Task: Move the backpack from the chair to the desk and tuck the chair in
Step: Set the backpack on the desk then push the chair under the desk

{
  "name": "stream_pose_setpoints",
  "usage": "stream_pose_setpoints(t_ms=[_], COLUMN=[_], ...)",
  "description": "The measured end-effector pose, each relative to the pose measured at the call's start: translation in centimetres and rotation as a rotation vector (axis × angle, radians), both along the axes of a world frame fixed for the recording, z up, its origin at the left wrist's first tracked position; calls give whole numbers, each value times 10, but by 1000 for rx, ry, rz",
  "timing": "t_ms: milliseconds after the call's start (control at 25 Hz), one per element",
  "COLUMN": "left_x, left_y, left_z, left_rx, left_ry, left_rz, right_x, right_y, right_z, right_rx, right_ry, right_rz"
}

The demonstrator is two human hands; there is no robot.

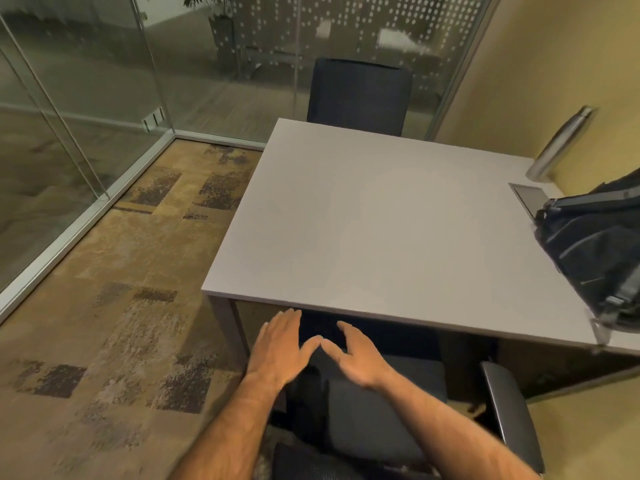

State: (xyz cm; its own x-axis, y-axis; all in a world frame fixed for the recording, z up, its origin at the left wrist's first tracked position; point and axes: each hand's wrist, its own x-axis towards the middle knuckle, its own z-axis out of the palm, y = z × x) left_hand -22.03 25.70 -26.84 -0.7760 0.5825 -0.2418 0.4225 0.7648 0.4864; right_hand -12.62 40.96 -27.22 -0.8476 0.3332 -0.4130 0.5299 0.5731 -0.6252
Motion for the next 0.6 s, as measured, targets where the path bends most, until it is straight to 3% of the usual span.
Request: stream_pose_setpoints(t_ms=[240, 600], left_x=[42, 181], left_y=[2, -1], left_z=[99, 206], left_rx=[0, 23], left_ry=[210, 402], left_rz=[-127, -108], right_x=[68, 221], right_y=[28, 29], right_z=[83, 179], right_rx=[466, 582], right_ry=[18, 93], right_rz=[243, 213])
